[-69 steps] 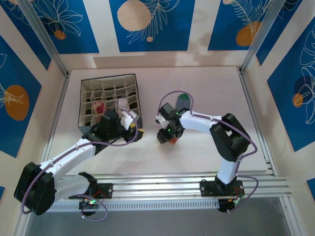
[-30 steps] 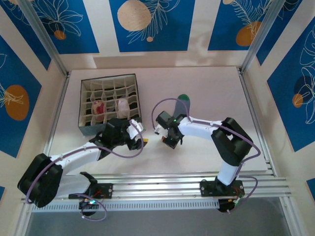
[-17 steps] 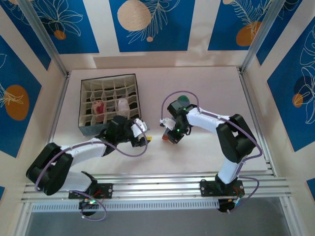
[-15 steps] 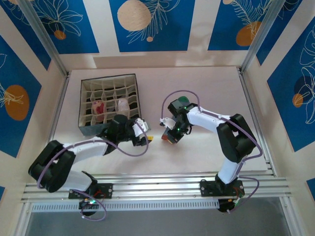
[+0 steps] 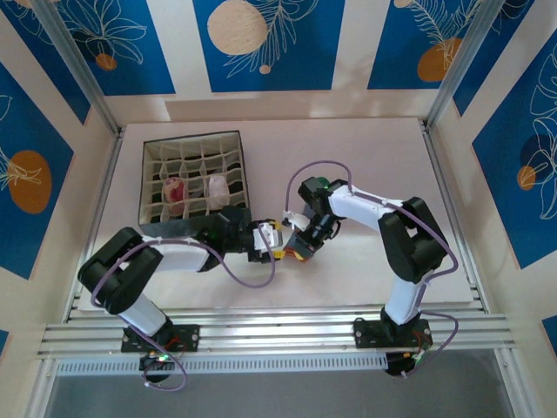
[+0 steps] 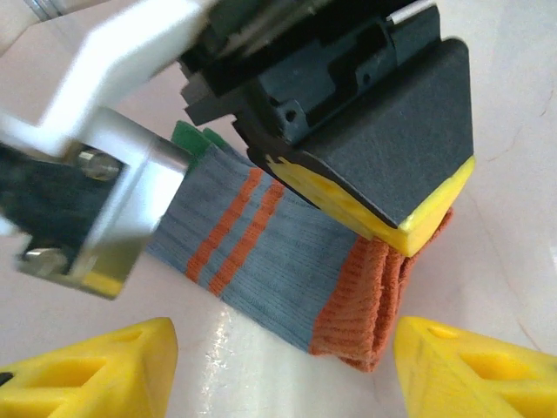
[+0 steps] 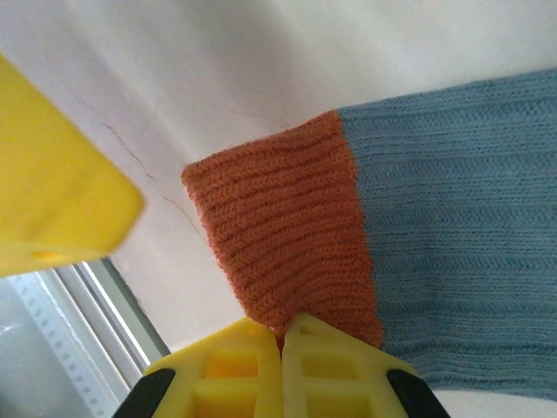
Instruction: Roll the socks
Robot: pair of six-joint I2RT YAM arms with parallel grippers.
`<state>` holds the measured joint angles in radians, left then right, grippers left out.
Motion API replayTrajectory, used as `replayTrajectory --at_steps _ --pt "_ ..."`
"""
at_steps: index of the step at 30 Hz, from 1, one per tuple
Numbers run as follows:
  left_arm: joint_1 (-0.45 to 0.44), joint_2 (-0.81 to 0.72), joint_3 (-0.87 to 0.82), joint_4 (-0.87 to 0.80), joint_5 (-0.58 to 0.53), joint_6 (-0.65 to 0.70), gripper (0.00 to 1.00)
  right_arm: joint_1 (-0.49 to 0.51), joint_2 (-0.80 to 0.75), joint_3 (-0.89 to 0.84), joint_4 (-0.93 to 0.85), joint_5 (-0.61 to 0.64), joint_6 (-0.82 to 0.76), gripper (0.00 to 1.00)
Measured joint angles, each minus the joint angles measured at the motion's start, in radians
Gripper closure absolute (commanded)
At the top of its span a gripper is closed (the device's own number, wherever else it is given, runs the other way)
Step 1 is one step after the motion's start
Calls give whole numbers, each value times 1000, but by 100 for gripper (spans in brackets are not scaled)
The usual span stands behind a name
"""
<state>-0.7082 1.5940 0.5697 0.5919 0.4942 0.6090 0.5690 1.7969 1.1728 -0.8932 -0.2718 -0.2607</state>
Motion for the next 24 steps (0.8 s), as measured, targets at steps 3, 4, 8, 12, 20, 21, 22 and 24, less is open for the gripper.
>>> replayTrajectory --at_steps 3,4,8,12,20,21,22,24 --pt "-7 17 -11 23 -4 8 38 0 9 18 -5 -18 0 100" --pt "-12 20 -14 24 -5 12 38 0 11 20 -9 -22 0 100" --pt "-39 30 -19 26 -12 30 38 0 24 24 -23 -37 0 100" --pt "-53 34 -19 29 -21 45 37 0 31 26 -32 -48 0 100" --pt "-81 68 -19 28 -42 79 37 -1 37 27 -40 -55 0 100" --pt "-84 74 -19 29 -45 81 42 -1 40 29 -43 -56 0 100" --pt "-86 80 -19 29 -50 83 48 -2 45 32 -44 -59 0 100" --pt "-89 92 -18 26 -58 87 62 -6 53 38 -47 -65 0 100"
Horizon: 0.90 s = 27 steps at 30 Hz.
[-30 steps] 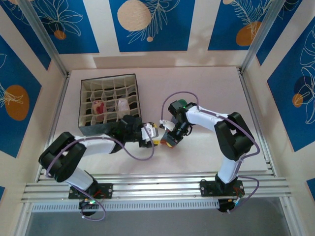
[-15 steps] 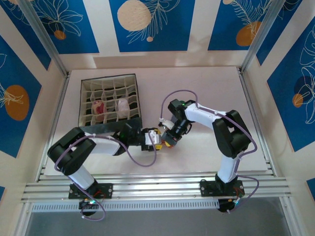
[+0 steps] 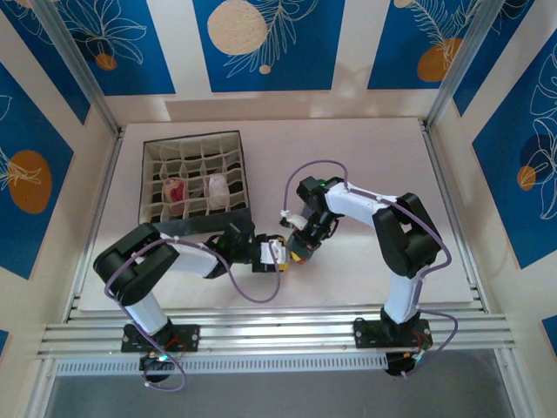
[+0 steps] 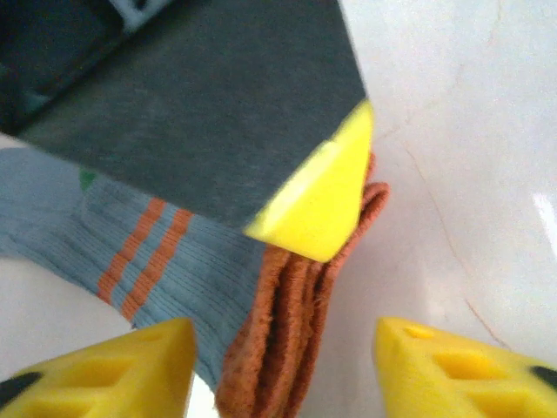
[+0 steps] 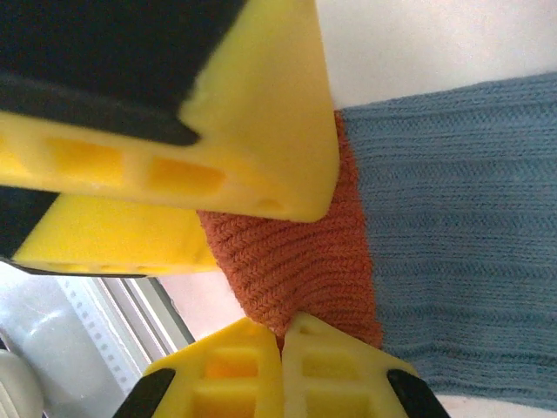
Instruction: Roll the socks
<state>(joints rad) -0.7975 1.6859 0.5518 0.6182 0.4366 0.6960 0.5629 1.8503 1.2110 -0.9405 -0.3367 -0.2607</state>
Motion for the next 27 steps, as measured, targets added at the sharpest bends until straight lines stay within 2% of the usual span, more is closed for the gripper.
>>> replayTrajectory --at_steps 4,6,7,9,10,13,20,27 --pt "-6 6 9 -20 -13 6 82 -6 1 3 -4 -20 0 100" --pt "-7 6 14 -22 -17 14 98 -11 1 11 -9 -32 0 100" --pt "-7 6 15 -24 -19 15 100 -14 1 16 -11 -35 0 100" --pt "-8 6 15 -32 -24 13 100 -19 1 28 -15 -40 3 84" --pt "-9 6 16 -35 -27 12 100 -23 1 32 -14 -45 10 82" --pt "-12 -9 15 -63 -57 -2 100 -51 -11 35 -6 -62 77 89" --pt "-30 -150 -47 -105 -185 -60 100 -223 14 87 43 -59 336 91" --pt "-95 -257 -70 -212 -229 -119 100 -193 269 259 72 -12 474 92"
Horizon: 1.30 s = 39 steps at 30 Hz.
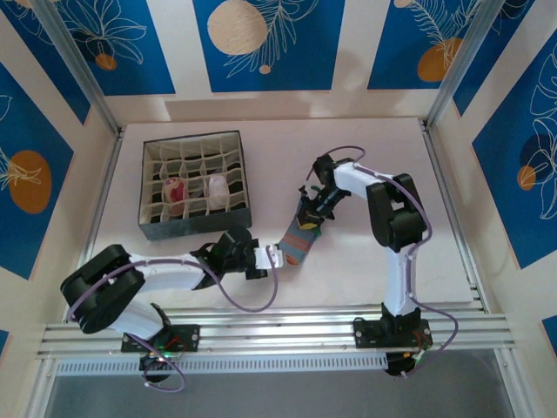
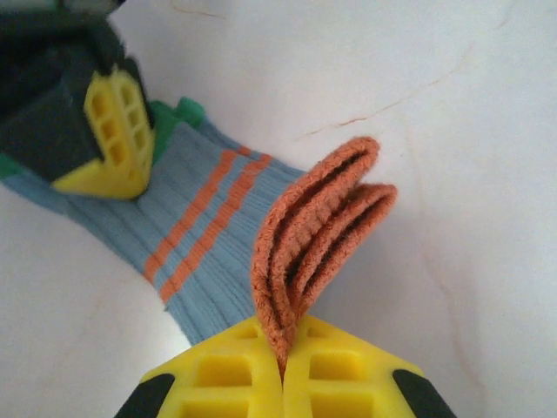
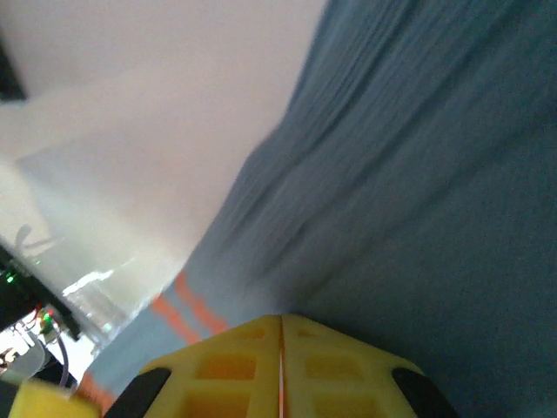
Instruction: Roll the socks
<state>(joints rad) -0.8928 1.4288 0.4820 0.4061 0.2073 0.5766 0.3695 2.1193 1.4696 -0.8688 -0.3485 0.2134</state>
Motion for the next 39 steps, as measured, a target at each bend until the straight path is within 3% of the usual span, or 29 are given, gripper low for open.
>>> replayTrajectory --at_steps 7,13,17,23,29,39 --pt "-20 -38 40 -127 36 -132 100 24 113 195 4 23 4 93" --pt "-19 -13 142 -257 52 -212 100 42 118 233 51 10 -17 70" --pt "0 83 256 -355 88 -282 100 53 -41 31 183 -31 -11 63" --pt "30 191 353 -483 157 -370 100 28 -332 -266 340 -113 21 61" --pt "77 262 434 -571 231 -441 100 9 -424 -463 444 -151 63 58" --pt "119 346 476 -578 354 -538 100 21 -479 -668 572 -243 134 58"
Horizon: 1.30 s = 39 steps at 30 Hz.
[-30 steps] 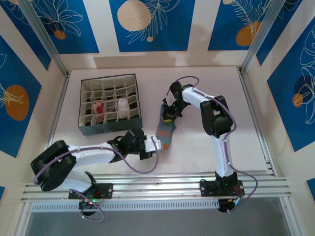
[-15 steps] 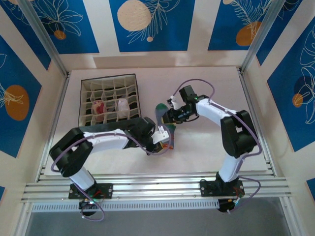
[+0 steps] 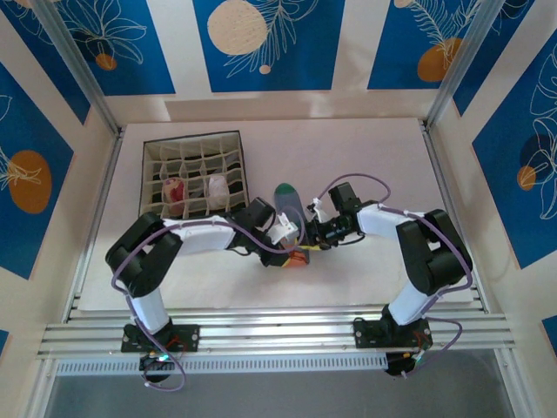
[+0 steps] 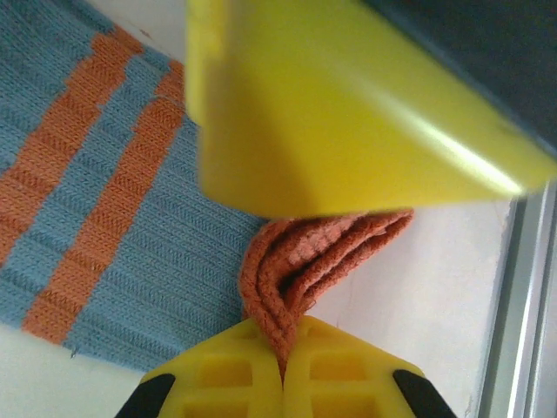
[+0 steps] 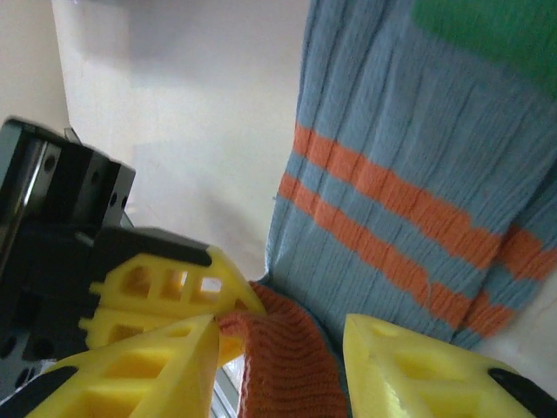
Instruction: Roll the socks
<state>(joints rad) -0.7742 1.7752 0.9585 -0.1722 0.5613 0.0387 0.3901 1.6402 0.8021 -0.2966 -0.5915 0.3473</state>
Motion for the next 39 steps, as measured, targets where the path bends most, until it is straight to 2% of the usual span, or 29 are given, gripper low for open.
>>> replayTrajectory --at_steps 5,14,22,26,28,31,33,39 --pt "29 20 1 18 58 -42 100 42 -57 -34 18 0 4 59" --pt "59 61 -2 105 129 -143 100 53 -75 -66 21 53 8 73" --pt "69 78 -2 124 135 -166 100 56 -54 -66 0 118 11 66" --pt "74 81 -2 132 135 -173 100 67 -44 -63 -9 135 10 65" --pt "75 81 -2 132 134 -177 100 76 -41 -61 -12 148 9 71" --pt "80 81 -7 140 134 -185 100 88 -28 -48 -24 168 0 89" --pt "82 81 -20 159 132 -188 99 93 -19 -38 -37 184 3 95" --pt "83 28 -127 291 82 -169 78 89 33 37 -117 233 19 100"
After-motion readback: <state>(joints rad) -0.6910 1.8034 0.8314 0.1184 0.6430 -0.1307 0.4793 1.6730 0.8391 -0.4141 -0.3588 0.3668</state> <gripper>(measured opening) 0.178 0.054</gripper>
